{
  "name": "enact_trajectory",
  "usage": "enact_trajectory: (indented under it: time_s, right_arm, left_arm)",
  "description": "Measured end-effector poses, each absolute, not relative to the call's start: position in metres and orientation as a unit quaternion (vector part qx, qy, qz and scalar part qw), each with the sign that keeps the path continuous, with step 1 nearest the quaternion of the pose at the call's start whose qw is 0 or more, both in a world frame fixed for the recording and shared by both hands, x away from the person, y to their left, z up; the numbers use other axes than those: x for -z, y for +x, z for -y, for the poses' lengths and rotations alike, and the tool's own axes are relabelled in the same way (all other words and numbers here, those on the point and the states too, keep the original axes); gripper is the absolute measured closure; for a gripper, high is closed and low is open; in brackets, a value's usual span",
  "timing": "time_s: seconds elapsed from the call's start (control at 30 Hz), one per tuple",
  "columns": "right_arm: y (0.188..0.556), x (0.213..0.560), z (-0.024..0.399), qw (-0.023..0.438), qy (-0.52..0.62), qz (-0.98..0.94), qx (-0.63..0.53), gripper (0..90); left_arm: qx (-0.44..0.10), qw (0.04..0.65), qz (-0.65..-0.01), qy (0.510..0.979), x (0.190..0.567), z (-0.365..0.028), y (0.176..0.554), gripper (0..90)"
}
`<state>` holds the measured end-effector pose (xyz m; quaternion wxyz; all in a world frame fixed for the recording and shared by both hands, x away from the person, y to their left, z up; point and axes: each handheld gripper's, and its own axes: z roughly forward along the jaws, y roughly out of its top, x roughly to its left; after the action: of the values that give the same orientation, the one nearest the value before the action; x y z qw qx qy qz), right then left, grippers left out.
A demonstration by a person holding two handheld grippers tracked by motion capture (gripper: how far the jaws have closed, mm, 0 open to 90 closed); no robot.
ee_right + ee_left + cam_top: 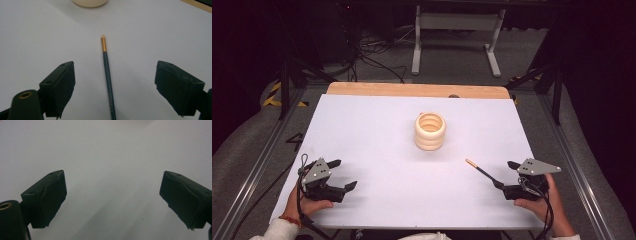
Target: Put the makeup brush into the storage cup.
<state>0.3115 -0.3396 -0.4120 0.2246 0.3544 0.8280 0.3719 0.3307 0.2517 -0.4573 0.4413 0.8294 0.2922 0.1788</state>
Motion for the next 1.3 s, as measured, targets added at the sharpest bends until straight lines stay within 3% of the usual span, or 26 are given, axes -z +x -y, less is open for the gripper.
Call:
enact_trajectory:
  time_s: [0.23,1.3]
  right_arm:
    - [0.326,0.408,0.334,0.198,0.352,-0.845,-0.351,17.6]
    - [0.346,0.409,0.312,0.186,0.33,-0.872,-0.31,22.3]
  left_arm:
    - [-0.178,0.442,-0.291,0.829,0.458,-0.253,0.332,8.5]
    - [-0.183,0.436,-0.287,0.833,0.458,-0.254,0.332,9.3]
